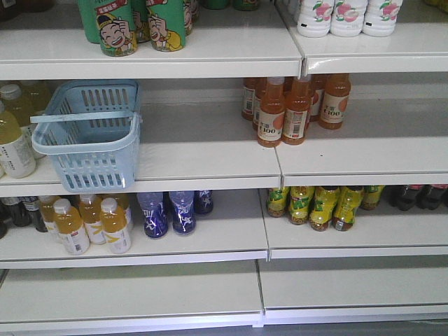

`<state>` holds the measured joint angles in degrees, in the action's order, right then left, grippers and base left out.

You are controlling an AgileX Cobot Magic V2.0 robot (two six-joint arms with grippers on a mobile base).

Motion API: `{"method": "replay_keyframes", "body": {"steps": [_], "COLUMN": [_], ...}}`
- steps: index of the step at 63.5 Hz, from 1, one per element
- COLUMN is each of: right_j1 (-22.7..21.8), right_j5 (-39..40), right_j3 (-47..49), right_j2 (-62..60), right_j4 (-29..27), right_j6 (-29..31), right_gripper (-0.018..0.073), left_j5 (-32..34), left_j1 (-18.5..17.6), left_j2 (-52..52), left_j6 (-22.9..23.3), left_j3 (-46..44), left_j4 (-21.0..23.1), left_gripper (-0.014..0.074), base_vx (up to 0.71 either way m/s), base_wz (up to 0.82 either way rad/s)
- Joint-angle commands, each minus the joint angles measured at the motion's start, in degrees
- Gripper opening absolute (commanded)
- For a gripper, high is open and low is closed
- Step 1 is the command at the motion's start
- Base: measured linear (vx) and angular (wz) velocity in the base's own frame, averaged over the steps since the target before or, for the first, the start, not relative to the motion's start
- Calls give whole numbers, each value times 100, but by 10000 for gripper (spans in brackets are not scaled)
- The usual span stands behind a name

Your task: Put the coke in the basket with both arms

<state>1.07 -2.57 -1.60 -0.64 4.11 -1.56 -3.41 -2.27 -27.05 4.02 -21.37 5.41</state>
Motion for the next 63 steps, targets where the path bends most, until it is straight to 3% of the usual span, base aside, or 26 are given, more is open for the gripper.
{"method": "replay_keyframes", "body": {"steps": [1,33,63], "right_j1": [-30,-30,-30], "right_j5": [417,411,411], "right_j3": [-47,-47,-47], "right_j2": [-72,-72,-72], "right_j4": [16,16,16], "right_j6": [21,21,21], "right_gripper": [-10,-10,-10], "left_j5": [-11,-232,-125], "left_j1": [6,6,6], "left_j2": [-610,-1425,-1425], "left_j6": [8,88,-7], "left_j3": [-577,-717,-717], "left_j4": [45,136,42], "left_gripper": [-6,15,213], "base_vx": [0,0,0], "base_wz": [0,0,0]}}
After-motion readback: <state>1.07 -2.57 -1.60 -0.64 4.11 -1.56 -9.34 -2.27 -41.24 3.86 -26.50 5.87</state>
